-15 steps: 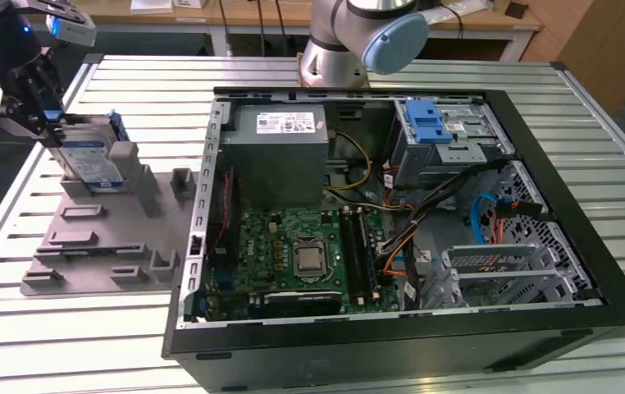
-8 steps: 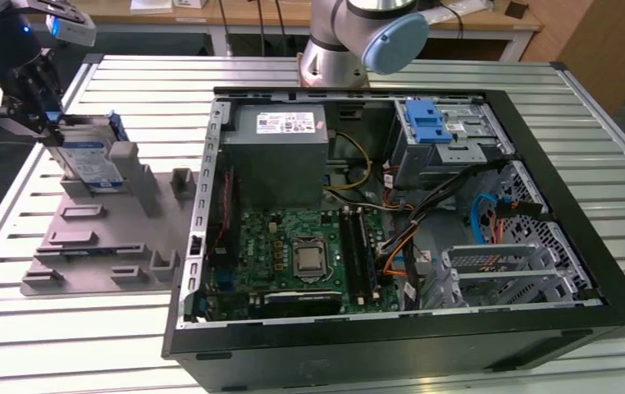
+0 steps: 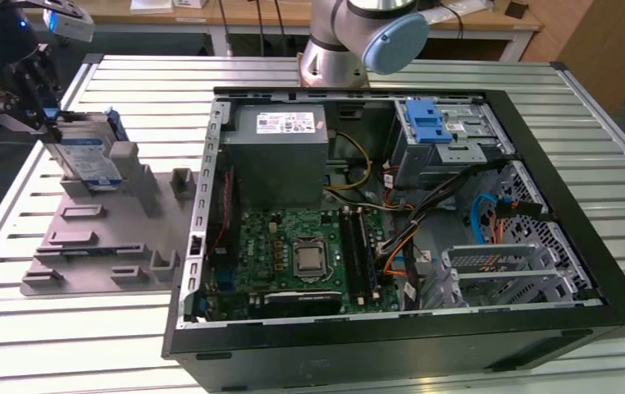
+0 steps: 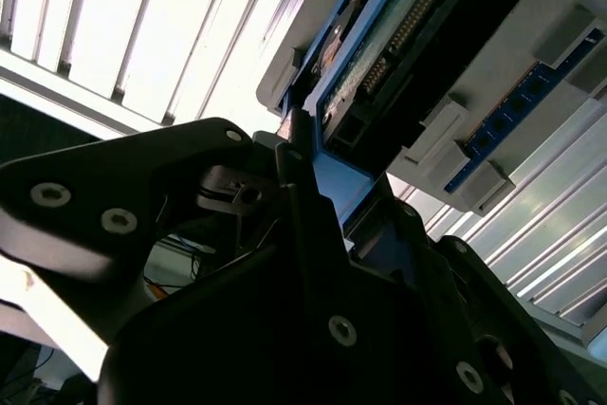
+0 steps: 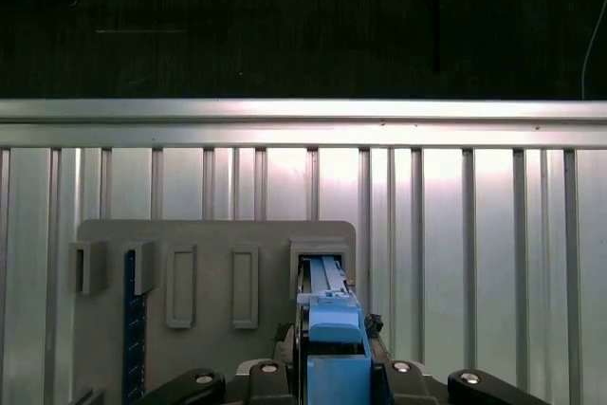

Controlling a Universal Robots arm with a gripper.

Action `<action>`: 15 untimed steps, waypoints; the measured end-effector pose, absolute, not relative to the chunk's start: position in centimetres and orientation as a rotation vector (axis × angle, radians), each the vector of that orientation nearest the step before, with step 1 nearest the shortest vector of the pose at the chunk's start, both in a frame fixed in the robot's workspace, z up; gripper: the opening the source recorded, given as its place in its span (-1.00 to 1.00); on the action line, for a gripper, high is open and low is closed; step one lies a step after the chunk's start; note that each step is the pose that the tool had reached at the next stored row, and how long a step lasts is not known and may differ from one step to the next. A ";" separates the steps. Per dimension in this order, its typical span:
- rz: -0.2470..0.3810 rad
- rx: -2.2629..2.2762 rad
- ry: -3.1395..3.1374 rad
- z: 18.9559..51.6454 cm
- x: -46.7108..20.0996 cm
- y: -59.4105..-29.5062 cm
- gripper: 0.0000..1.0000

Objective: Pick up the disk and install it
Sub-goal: 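Pick up the disk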

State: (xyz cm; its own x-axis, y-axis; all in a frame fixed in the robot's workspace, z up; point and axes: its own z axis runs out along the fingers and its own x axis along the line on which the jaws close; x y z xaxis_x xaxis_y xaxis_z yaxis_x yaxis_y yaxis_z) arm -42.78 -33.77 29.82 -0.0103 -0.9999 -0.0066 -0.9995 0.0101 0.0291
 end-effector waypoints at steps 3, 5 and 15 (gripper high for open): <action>-0.040 2.199 -2.221 29.8 -42.8 -33.8 -0.27; -0.040 2.199 -2.221 29.9 -42.8 -33.8 -0.27; -0.040 2.199 -2.221 30.7 -42.8 -33.8 -0.27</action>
